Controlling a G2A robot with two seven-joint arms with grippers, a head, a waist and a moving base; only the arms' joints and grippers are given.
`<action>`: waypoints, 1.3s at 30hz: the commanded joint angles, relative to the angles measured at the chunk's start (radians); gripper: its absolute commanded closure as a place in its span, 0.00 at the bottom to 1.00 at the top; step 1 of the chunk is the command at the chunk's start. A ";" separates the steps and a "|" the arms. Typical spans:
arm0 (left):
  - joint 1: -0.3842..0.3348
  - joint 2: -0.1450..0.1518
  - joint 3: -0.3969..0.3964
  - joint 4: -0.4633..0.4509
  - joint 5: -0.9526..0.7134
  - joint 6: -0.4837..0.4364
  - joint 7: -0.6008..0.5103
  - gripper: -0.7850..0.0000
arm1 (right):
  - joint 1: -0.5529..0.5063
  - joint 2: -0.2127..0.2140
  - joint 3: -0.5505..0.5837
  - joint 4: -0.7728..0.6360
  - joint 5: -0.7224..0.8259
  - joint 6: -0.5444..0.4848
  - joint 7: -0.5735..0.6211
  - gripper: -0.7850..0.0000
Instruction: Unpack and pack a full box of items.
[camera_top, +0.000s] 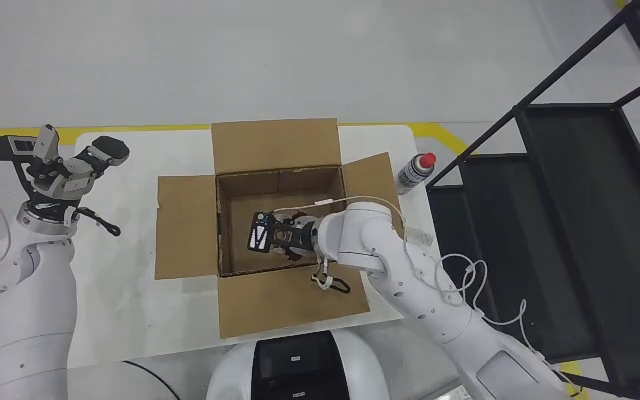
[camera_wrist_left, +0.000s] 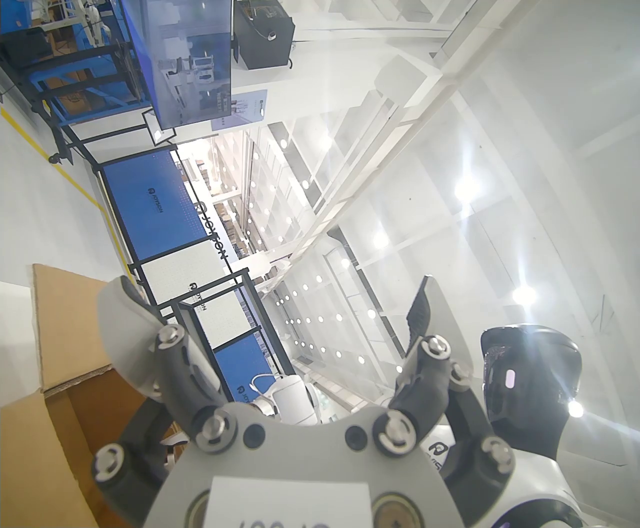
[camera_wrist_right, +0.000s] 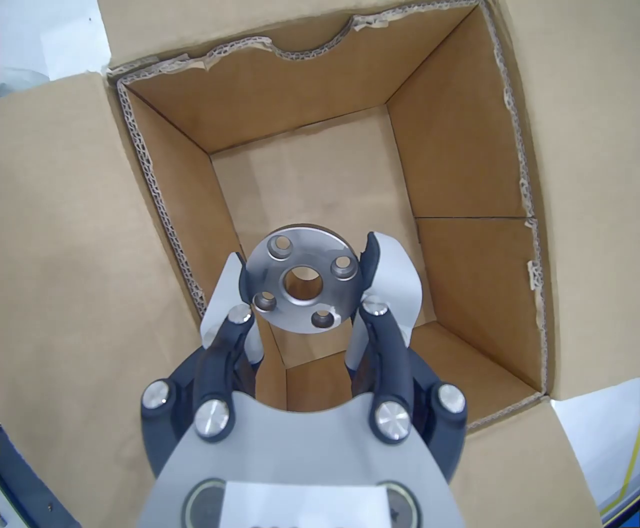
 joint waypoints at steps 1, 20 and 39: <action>0.000 0.000 0.000 0.000 0.000 0.000 0.000 0.00 | 0.000 0.000 0.000 0.000 0.000 0.000 0.000 1.00; 0.000 0.000 0.000 0.000 0.000 0.000 0.000 0.00 | 0.000 0.000 0.000 0.000 0.000 0.000 0.000 1.00; 0.000 0.000 0.000 0.000 0.000 0.000 0.000 0.00 | -0.505 0.123 0.393 -0.487 0.151 -0.199 -0.028 1.00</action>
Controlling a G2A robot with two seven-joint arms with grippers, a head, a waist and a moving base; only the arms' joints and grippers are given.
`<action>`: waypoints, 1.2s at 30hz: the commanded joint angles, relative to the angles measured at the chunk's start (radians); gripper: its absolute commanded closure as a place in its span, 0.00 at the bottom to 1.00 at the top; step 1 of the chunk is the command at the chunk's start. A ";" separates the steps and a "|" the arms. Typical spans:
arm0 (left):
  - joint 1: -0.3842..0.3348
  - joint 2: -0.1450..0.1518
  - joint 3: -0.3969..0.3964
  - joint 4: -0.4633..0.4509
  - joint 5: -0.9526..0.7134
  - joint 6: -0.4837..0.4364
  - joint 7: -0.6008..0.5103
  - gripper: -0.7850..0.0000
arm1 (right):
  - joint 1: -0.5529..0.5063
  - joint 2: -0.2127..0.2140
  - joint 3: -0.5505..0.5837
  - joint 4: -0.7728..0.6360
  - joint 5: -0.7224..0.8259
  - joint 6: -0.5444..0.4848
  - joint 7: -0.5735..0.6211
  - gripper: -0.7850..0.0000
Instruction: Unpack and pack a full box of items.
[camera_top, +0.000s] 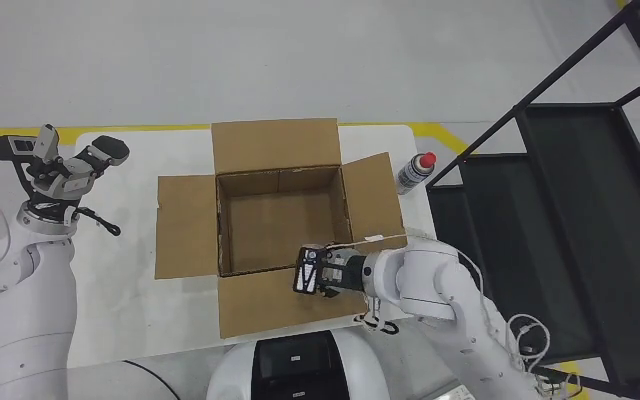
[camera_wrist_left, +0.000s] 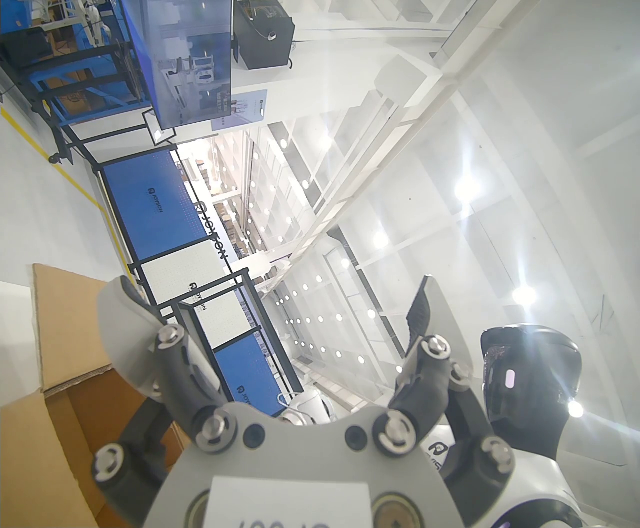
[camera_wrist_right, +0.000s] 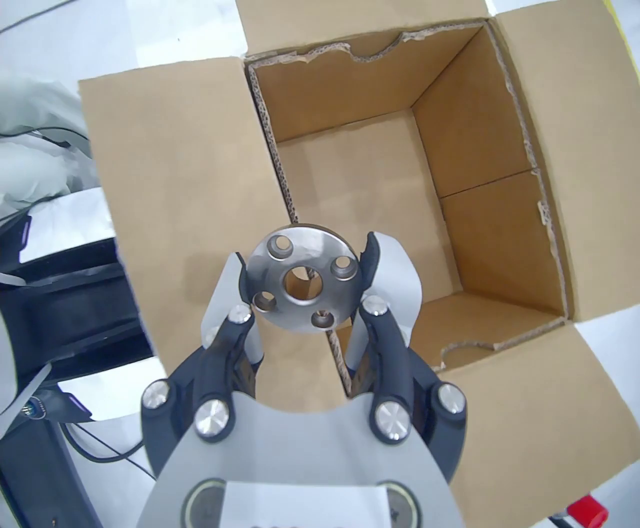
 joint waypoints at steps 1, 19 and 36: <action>0.000 0.000 0.000 0.000 0.000 0.000 0.000 0.00 | -0.091 0.022 0.100 -0.050 0.042 -0.043 -0.046 1.00; 0.000 0.000 0.000 0.000 0.000 0.000 0.000 0.00 | -0.359 0.082 0.449 -0.023 0.190 -0.201 -0.225 1.00; 0.000 0.000 0.000 0.000 0.000 0.000 0.000 0.00 | -0.359 0.082 0.449 -0.023 0.190 -0.201 -0.225 1.00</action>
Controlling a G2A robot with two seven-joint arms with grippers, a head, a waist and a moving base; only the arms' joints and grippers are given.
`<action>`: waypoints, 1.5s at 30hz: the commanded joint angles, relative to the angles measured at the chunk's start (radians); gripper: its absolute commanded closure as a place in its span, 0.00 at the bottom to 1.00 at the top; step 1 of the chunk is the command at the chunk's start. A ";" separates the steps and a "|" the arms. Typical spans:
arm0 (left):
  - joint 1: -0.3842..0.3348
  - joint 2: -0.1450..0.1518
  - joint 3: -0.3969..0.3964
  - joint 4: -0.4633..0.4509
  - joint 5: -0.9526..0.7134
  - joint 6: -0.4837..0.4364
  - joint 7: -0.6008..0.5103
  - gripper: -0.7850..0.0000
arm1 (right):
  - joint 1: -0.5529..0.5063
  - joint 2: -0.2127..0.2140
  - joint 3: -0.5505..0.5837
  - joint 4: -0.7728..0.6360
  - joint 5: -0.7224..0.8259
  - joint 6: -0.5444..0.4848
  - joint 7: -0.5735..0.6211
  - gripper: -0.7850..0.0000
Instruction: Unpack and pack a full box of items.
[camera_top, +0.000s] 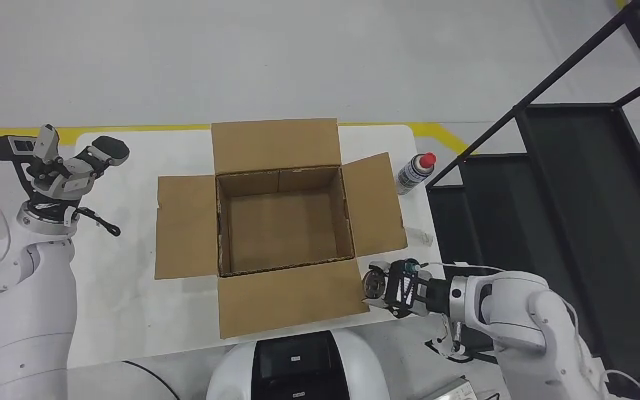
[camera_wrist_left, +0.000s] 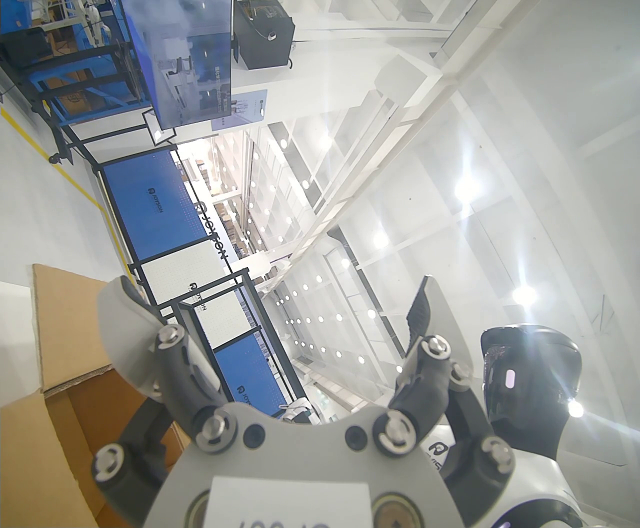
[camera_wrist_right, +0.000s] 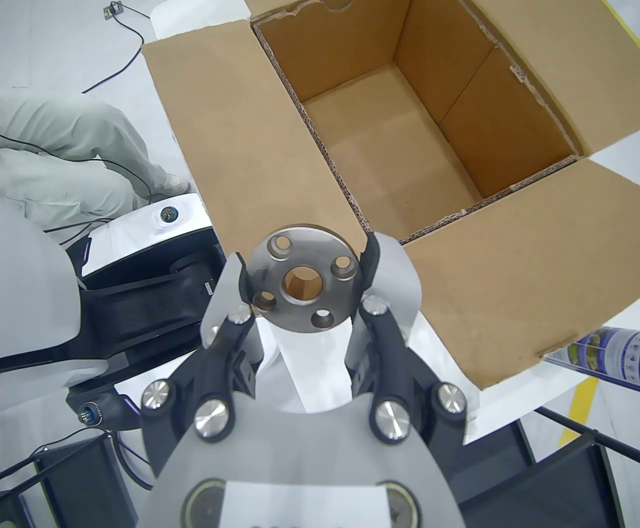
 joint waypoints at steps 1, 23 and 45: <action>0.000 0.000 0.000 0.000 0.000 0.000 0.000 0.00 | 0.000 0.000 0.000 0.000 0.000 0.000 0.000 1.00; 0.000 0.000 0.000 0.000 0.000 0.000 0.000 0.00 | -0.019 0.025 -0.021 0.231 -0.111 0.211 0.011 1.00; 0.000 0.000 0.000 0.000 0.000 0.000 0.000 0.00 | 0.141 0.020 -0.265 0.579 -0.361 0.377 -0.170 1.00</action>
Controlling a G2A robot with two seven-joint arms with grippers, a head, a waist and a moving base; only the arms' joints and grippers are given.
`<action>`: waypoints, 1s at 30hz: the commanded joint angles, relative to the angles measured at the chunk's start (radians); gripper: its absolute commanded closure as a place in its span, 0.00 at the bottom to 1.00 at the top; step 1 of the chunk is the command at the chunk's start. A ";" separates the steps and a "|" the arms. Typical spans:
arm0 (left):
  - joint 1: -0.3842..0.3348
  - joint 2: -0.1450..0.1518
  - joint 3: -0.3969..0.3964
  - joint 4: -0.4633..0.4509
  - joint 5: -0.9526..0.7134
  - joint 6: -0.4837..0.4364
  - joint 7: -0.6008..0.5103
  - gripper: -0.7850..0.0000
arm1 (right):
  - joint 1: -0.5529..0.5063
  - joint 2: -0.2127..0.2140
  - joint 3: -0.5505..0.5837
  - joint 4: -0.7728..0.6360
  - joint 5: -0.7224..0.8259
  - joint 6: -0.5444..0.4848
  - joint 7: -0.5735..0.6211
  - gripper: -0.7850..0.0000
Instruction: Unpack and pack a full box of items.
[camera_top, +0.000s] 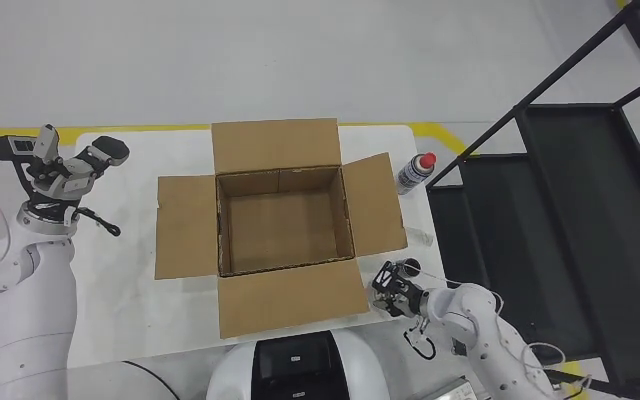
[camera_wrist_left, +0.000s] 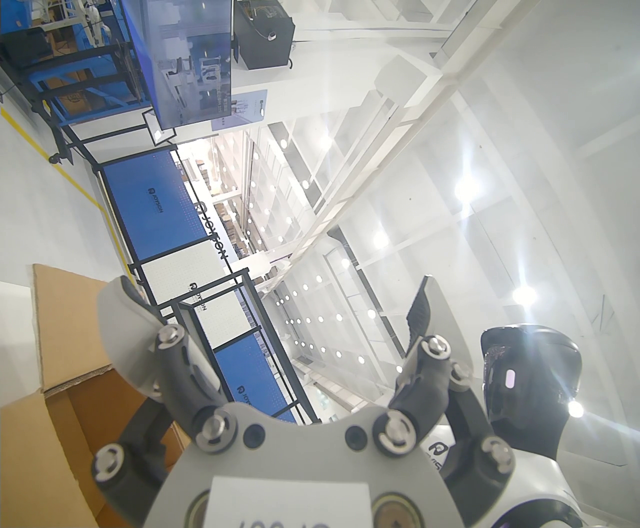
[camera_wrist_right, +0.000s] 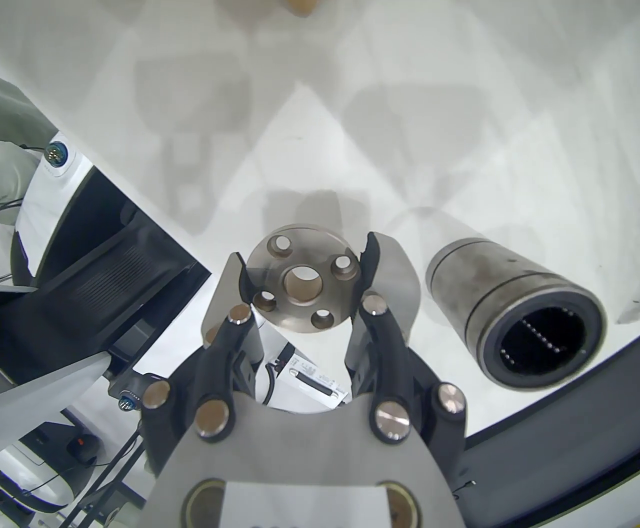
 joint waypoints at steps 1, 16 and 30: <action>0.000 0.000 0.000 0.000 0.000 0.000 0.000 0.00 | 0.013 0.000 -0.012 0.024 -0.008 0.008 -0.009 1.00; 0.000 0.000 0.000 0.000 0.000 0.000 0.000 0.00 | 0.015 0.006 -0.041 0.021 -0.039 0.046 -0.047 0.00; 0.000 0.000 0.000 0.000 0.000 0.000 0.000 0.00 | -0.045 0.041 0.066 -0.091 0.097 -0.265 -0.240 0.00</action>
